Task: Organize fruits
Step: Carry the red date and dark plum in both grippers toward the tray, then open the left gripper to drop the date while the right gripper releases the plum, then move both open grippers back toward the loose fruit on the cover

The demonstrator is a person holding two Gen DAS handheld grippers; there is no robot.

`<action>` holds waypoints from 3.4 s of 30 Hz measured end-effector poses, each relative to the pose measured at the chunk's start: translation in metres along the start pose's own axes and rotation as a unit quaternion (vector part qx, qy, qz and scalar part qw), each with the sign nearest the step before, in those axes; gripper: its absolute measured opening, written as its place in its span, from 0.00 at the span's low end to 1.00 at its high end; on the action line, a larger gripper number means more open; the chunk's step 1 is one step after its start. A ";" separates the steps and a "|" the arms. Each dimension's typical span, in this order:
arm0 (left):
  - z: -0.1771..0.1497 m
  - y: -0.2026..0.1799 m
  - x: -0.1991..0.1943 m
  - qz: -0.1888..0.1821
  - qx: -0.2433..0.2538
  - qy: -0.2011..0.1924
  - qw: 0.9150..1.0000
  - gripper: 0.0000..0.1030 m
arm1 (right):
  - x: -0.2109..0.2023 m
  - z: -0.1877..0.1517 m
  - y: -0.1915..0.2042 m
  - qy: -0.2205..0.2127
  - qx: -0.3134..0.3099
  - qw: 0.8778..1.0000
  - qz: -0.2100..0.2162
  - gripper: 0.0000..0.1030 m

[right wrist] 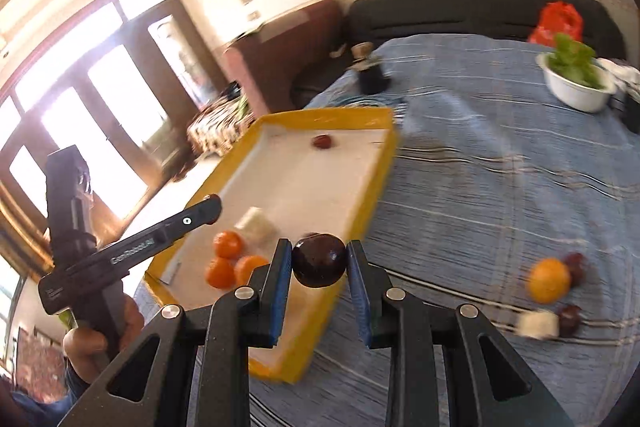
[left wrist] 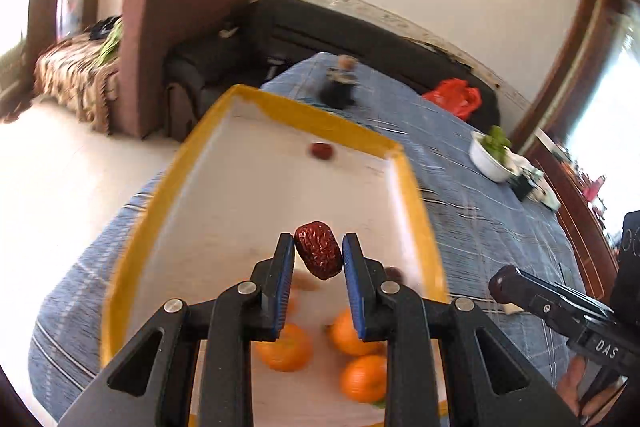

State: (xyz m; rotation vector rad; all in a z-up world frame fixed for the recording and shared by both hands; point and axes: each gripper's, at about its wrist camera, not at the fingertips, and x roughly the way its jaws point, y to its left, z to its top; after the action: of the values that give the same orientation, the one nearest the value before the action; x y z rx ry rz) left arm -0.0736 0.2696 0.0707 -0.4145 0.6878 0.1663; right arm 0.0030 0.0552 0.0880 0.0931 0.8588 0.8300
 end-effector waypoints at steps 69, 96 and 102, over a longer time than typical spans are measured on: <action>-0.005 -0.008 -0.002 -0.018 0.013 0.023 0.999 0.48 | 0.042 -0.002 0.045 0.018 -0.087 0.995 -0.038 0.40; -0.059 -0.176 0.026 -0.096 0.166 0.089 0.977 0.53 | -0.084 -0.042 -0.162 -0.040 0.138 0.985 -0.096 0.33; -0.085 -0.203 0.044 -0.119 0.187 0.115 0.968 0.53 | -0.074 -0.049 -0.179 -0.012 0.170 0.982 -0.080 0.30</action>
State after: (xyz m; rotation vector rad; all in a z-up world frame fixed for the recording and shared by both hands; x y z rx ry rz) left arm -0.0323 0.0505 0.0468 -0.1504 0.8703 -0.2419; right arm 0.0507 -0.1311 0.0331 0.3289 0.9651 0.5257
